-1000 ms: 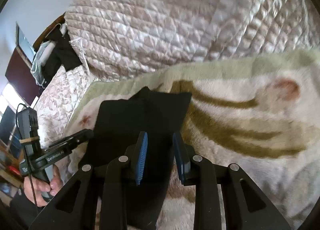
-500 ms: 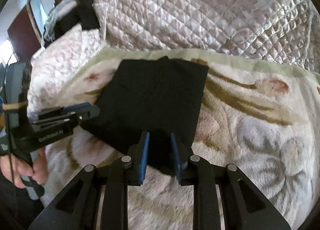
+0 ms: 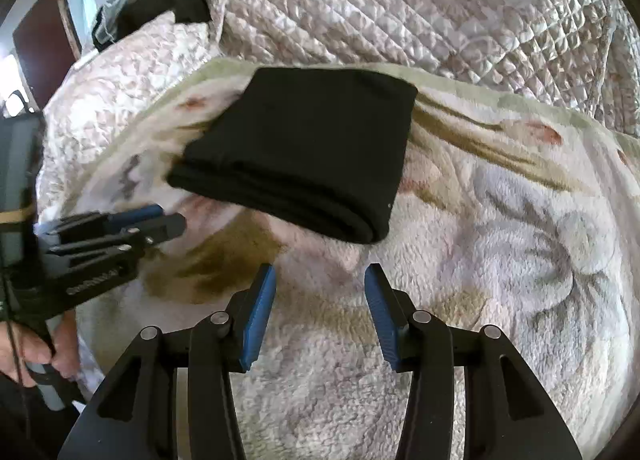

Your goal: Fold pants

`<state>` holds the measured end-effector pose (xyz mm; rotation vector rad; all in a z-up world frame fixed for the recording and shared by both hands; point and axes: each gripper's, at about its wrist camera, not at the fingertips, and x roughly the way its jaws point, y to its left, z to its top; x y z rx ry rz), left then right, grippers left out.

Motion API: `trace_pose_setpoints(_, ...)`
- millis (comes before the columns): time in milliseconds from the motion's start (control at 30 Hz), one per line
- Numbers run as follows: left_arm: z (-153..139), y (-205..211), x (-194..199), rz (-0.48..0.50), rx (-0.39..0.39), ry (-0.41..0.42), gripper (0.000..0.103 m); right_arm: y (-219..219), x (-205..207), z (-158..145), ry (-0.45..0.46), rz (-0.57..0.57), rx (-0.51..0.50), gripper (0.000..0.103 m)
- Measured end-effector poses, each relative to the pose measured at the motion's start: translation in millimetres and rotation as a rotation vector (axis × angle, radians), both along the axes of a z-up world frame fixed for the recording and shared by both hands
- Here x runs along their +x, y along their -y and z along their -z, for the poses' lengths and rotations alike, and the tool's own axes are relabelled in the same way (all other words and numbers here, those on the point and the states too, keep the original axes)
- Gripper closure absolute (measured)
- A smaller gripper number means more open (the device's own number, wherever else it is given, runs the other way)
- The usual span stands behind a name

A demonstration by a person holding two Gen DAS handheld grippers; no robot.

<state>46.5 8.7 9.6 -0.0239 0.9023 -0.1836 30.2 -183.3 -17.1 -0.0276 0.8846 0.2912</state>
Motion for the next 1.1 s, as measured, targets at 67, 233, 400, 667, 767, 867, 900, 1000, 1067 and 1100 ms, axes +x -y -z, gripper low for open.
trace_pose_setpoints(67,2.5,-0.4,-0.1,-0.004,-0.006,-0.003,0.06,1.8,0.9,3.6,-0.002,0.005,0.0,0.056)
trace_pose_setpoints(233,4.3,5.4,-3.1,0.014,0.033,0.02,0.054,-1.7,-0.1,6.0,0.015,-0.007,-0.023,0.051)
trace_pose_setpoints(400,4.5,4.5,-3.2,0.008,0.028,0.021,0.052,-4.3,-0.6,7.2,0.024,-0.011,-0.032,0.046)
trace_pose_setpoints(667,4.7,2.9,-1.5,0.005,0.032,0.023,0.047,-4.3,-0.3,7.1,0.025,-0.011,-0.033,0.044)
trace_pose_setpoints(767,4.9,2.5,-1.4,0.004,0.033,0.023,0.046,-4.4,-0.3,7.0,0.025,-0.011,-0.032,0.044)
trace_pose_setpoints(867,4.9,2.6,-1.5,0.005,0.034,0.023,0.045,-4.4,-0.2,7.0,0.025,-0.012,-0.033,0.044)
trace_pose_setpoints(900,4.9,2.4,-1.2,0.006,0.034,0.023,0.045,-4.8,-0.2,7.0,0.026,-0.012,-0.034,0.043)
trace_pose_setpoints(1000,5.6,2.3,-1.6,0.005,0.036,0.024,0.044,-4.3,0.0,6.8,0.026,-0.012,-0.033,0.043)
trace_pose_setpoints(1067,5.7,2.3,-1.6,0.005,0.035,0.024,0.044,-4.2,0.0,6.9,0.026,-0.012,-0.033,0.043)
trace_pose_setpoints(1100,5.6,2.9,-1.9,0.005,0.036,0.024,0.044,-4.4,0.1,6.8,0.026,-0.012,-0.032,0.043)
